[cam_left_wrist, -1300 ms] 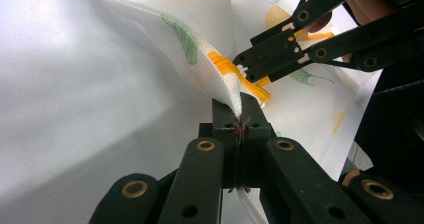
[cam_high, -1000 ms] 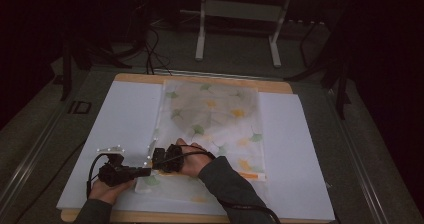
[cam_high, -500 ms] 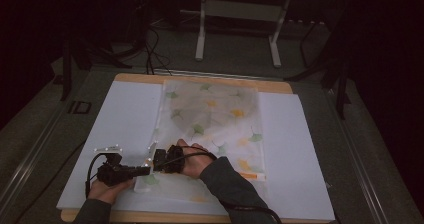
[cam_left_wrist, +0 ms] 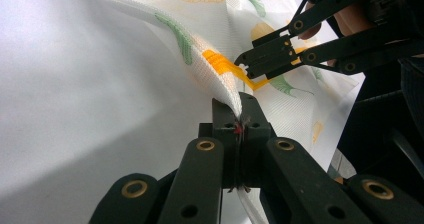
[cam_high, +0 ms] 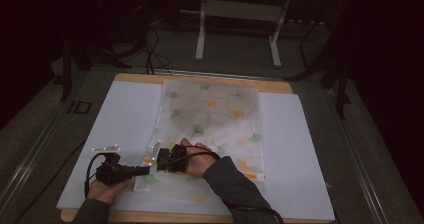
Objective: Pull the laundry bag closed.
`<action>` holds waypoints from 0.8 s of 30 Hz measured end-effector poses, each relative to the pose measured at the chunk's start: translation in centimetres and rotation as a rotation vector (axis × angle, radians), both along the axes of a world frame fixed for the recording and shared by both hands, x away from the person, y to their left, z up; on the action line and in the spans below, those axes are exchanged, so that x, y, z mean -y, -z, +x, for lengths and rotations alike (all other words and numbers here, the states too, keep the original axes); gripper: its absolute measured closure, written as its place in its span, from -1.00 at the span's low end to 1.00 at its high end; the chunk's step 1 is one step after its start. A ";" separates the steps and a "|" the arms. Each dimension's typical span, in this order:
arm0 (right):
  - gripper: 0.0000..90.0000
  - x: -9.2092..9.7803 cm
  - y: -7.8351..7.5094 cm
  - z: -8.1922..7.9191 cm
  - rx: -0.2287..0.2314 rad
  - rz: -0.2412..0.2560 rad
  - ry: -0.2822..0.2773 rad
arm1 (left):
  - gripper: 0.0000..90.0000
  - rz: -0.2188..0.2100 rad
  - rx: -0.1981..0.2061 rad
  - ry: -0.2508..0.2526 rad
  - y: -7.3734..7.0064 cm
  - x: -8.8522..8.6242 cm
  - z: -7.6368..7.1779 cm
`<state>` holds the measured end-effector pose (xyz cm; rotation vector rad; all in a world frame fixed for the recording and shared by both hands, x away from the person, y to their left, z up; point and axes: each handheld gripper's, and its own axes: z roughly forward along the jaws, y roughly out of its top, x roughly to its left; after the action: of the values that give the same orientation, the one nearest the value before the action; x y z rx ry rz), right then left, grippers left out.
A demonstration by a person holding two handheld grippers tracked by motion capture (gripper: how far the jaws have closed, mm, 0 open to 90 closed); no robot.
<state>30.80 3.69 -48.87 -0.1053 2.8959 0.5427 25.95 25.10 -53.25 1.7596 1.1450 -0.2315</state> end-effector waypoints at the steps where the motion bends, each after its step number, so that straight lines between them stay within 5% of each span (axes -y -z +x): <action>1: 1.00 0.1 0.0 0.0 0.004 0.002 0.003 | 0.98 -0.003 -0.002 0.003 0.0 0.0 0.0; 24: 1.00 1.5 0.3 0.4 0.001 -0.004 0.024 | 0.99 -0.012 -0.003 -0.005 0.0 -0.2 0.0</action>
<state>31.24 2.21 -49.14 -0.0716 2.8937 0.5332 25.96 25.32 -53.22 1.7460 1.1476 -0.2381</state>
